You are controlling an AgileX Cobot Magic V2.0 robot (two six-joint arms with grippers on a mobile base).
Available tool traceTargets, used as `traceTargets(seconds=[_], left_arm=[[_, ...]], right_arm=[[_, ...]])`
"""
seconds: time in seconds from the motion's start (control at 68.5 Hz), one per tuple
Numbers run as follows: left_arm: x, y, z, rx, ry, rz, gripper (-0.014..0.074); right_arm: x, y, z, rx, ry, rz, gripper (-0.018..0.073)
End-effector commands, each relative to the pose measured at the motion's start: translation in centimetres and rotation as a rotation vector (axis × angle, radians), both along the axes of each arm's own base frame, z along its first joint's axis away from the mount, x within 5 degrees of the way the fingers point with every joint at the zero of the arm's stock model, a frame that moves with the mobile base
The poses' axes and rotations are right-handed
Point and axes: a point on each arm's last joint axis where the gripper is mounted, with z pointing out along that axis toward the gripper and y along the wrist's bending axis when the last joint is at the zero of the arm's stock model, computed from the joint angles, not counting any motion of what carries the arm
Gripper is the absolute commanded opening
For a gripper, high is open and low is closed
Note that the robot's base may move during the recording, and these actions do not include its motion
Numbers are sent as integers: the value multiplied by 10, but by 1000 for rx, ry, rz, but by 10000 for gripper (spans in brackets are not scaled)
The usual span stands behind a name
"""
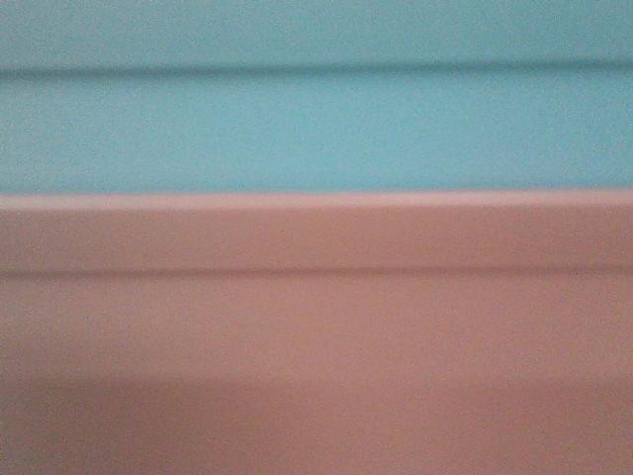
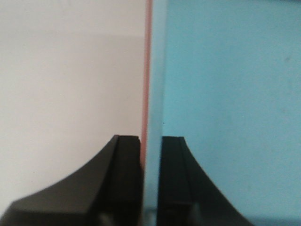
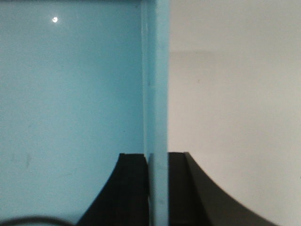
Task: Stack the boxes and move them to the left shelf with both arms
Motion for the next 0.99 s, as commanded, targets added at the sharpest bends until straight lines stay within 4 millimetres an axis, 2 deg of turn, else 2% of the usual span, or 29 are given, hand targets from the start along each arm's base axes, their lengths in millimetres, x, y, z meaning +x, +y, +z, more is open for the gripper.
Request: traceTargets(seconds=[0.0,0.979], left_arm=[[-27,-7,21,-125,123,-25,-3],[-29,-9,22,-142,142,-26,-3]], right_arm=[[-20,-2,18,59,93,1,29],[-20,-2,18,60,92,0,29]])
